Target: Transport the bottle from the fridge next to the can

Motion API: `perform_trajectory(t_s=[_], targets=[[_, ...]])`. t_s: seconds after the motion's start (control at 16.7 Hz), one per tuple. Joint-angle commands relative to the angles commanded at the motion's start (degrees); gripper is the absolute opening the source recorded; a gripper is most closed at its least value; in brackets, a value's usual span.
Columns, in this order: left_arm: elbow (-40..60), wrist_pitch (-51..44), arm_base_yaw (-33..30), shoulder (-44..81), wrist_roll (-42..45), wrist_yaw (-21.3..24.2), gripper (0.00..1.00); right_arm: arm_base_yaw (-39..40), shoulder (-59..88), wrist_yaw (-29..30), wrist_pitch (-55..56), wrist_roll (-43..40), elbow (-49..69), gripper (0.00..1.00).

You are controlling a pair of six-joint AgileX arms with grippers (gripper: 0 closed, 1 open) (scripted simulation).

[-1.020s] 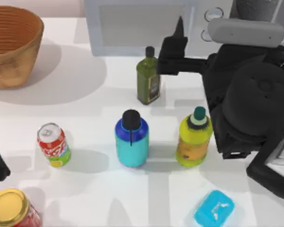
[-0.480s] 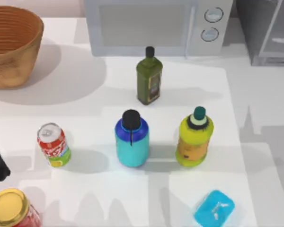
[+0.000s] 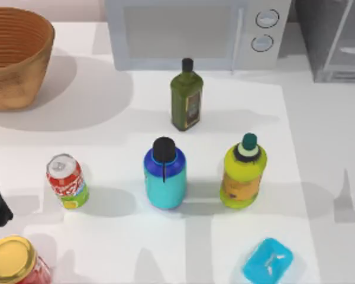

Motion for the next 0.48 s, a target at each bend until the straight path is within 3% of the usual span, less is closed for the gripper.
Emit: perform_trajectory(t_s=[0.48], targets=[[0.0, 0.0, 0.0, 0.0, 0.0, 0.0, 1.00, -1.1, -1.5, -0.9, -1.3, -0.2, -1.0, 1.00]])
